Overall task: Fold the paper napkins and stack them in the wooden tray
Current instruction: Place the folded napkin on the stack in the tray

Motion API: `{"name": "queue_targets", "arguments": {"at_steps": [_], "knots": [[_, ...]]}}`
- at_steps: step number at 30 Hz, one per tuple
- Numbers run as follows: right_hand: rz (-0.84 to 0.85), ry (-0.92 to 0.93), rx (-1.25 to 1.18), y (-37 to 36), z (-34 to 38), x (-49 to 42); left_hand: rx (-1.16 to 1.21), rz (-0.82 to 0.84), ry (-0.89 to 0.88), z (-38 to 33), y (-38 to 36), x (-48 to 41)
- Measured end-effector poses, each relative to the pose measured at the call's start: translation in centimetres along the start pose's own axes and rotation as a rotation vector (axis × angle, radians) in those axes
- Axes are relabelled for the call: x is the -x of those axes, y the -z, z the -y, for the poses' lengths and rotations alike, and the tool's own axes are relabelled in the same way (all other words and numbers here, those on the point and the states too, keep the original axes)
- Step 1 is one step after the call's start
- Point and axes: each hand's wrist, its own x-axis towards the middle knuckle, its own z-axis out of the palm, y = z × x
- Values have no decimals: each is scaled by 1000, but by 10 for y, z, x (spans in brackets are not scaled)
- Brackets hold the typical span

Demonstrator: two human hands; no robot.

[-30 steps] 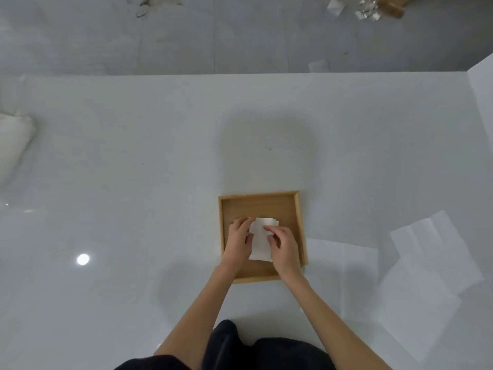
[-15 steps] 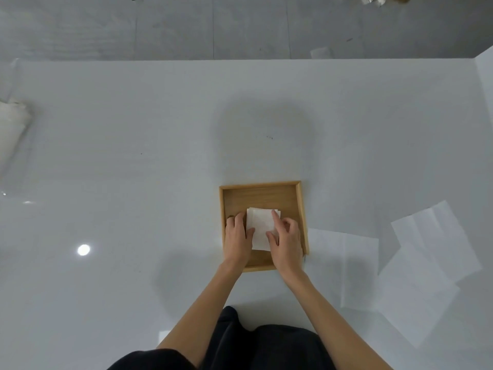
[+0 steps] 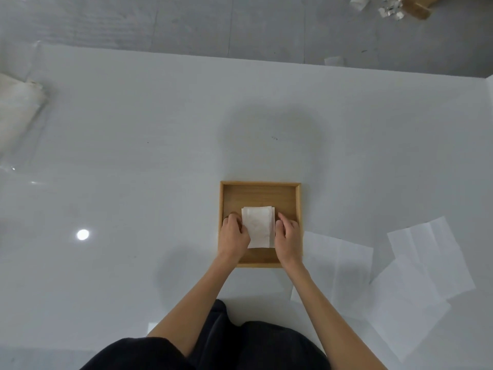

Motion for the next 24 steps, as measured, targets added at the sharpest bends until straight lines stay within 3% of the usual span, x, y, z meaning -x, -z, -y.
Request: {"name": "queue_targets", "arguments": {"at_steps": [4, 7, 14, 19, 24], "knots": [[96, -162, -355, 3, 8, 2, 53, 13, 12, -7, 3, 0], [162, -244, -483, 5, 15, 1, 62, 25, 10, -11, 2, 0], [252, -225, -545, 9, 27, -3, 134, 28, 62, -14, 4, 0], [195, -138, -493, 7, 26, 4, 141, 15, 79, -17, 6, 7], [252, -177, -574, 9, 23, 12, 204, 30, 84, -15, 11, 16]]}}
